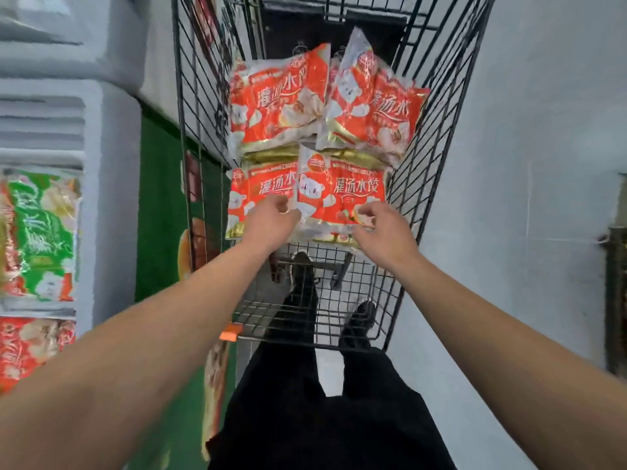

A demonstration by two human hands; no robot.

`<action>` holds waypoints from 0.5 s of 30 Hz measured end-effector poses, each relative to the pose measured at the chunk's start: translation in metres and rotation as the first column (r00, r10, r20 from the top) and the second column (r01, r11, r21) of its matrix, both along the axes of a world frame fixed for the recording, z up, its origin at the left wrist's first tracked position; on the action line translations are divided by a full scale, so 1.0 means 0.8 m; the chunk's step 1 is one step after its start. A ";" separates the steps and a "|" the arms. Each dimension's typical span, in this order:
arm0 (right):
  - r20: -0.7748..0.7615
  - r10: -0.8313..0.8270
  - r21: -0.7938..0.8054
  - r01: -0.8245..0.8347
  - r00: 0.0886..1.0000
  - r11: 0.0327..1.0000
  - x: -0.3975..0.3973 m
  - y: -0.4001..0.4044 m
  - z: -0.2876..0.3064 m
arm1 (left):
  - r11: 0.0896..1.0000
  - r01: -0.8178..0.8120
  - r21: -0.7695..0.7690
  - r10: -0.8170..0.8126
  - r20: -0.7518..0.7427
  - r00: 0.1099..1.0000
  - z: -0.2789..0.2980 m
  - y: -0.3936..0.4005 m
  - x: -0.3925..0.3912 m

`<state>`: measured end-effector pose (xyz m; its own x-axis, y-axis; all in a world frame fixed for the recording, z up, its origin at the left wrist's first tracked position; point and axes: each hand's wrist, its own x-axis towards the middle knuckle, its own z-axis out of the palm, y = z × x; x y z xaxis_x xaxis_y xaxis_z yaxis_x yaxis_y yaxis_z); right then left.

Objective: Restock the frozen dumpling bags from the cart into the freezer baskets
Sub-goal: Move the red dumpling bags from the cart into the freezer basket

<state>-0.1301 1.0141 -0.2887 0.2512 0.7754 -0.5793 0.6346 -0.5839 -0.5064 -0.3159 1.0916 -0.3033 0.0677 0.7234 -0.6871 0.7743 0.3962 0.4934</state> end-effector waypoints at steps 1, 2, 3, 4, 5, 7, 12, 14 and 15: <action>-0.001 -0.030 -0.026 0.030 1.000 0.999 -0.002 0.008 -0.010 | 1.000 0.003 -0.027 -0.003 0.006 1.000 -0.014 0.013 0.003; -0.002 -0.061 -0.050 0.061 0.998 0.997 -0.002 0.016 -0.021 | 0.999 0.005 -0.043 -0.004 0.006 1.000 -0.029 0.025 0.008; -0.001 -0.088 -0.072 0.088 0.996 0.994 -0.002 0.020 -0.031 | 0.999 0.011 -0.045 -0.011 -0.008 1.000 -0.045 0.033 0.013; -0.003 -0.118 -0.089 0.117 0.993 0.989 -0.003 0.024 -0.041 | 1.000 0.005 -0.028 -0.005 -0.018 1.000 -0.060 0.041 0.018; -0.009 -0.154 -0.103 0.152 0.988 0.983 -0.002 0.026 -0.050 | 1.000 -0.010 -0.013 0.010 -0.036 0.999 -0.076 0.048 0.023; -0.018 -0.199 -0.122 0.196 0.980 0.973 -0.001 0.026 -0.060 | 1.000 -0.013 0.017 0.014 -0.066 0.998 -0.095 0.051 0.028; 0.007 -0.303 -0.179 0.300 0.953 0.937 0.004 0.033 -0.094 | 0.996 0.082 -0.030 -0.081 0.037 0.996 -0.103 0.048 0.005; -0.001 -0.382 -0.197 0.375 0.924 0.906 0.000 0.044 -0.100 | 0.997 0.011 -0.077 -0.007 0.051 0.999 -0.101 0.045 -0.030; -0.004 -0.443 -0.210 0.432 0.897 0.877 0.000 0.050 -0.104 | 0.994 -0.033 -0.108 0.037 0.032 0.999 -0.102 0.044 -0.048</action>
